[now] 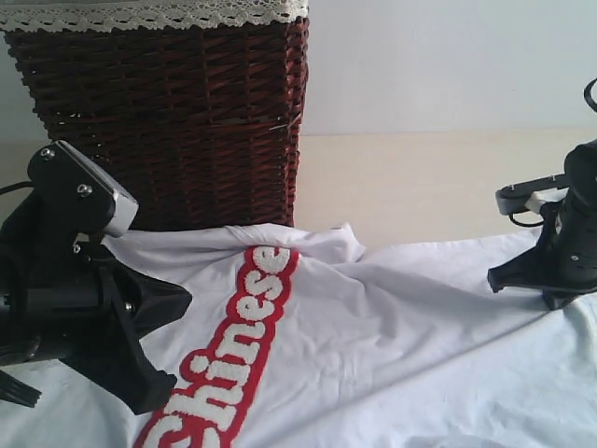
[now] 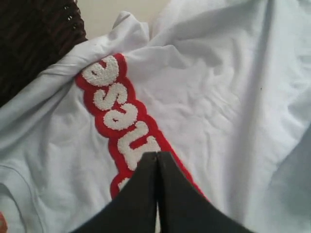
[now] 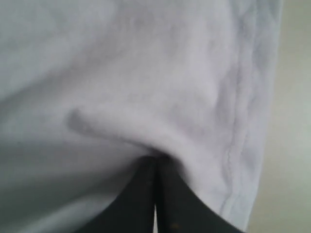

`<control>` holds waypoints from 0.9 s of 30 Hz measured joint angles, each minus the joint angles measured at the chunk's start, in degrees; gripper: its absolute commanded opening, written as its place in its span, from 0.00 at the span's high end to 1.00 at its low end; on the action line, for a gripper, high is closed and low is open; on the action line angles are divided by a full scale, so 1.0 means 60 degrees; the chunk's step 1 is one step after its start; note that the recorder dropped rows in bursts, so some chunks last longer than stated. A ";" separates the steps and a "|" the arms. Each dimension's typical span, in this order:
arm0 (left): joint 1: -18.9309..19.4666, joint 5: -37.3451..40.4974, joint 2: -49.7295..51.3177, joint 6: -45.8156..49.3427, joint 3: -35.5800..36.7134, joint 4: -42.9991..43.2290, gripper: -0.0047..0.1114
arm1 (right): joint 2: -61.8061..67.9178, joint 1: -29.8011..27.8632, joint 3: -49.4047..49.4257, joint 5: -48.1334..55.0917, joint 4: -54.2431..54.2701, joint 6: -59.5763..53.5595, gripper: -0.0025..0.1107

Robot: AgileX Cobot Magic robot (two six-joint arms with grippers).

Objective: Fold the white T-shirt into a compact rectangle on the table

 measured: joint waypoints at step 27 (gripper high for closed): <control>0.0000 -0.0264 0.1417 0.0101 0.0016 0.0076 0.96 | -0.0946 -0.0315 -0.3075 0.3183 0.4359 -0.4886 0.83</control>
